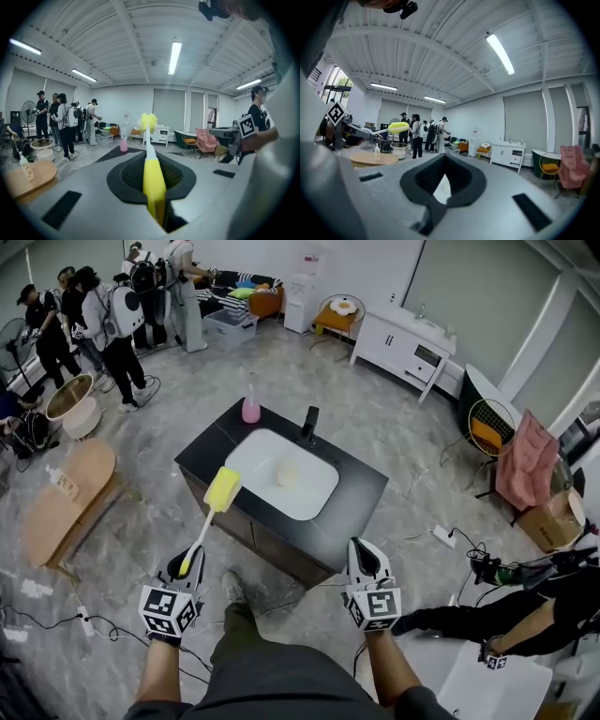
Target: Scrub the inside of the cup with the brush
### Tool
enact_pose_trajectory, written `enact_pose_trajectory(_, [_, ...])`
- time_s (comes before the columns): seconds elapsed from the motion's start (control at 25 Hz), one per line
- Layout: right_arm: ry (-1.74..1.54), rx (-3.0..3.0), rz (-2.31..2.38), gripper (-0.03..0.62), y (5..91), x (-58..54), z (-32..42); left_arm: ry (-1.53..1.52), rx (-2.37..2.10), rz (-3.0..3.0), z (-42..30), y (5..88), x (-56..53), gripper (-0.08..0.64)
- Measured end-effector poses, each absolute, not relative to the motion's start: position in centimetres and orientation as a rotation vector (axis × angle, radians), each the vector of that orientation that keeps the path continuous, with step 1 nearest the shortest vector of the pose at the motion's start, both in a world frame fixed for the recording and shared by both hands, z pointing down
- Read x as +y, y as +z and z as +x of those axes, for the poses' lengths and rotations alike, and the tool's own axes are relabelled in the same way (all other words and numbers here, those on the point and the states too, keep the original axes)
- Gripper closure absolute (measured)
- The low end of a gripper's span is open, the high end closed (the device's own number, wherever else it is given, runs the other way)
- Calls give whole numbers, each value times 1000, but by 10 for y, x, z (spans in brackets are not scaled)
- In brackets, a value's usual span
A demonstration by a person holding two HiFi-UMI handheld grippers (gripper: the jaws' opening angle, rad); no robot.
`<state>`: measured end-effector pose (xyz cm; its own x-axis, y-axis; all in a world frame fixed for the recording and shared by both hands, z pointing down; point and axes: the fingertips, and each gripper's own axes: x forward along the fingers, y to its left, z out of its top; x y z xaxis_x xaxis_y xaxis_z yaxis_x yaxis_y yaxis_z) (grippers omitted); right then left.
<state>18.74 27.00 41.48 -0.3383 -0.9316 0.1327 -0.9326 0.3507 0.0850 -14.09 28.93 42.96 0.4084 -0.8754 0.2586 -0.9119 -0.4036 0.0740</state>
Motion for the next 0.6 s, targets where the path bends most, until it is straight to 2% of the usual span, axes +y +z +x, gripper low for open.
enact_pose_trajectory(0.6, [67, -2346, 1773, 591, 415, 78, 125, 341, -1383, 2521, -188, 439, 87, 529])
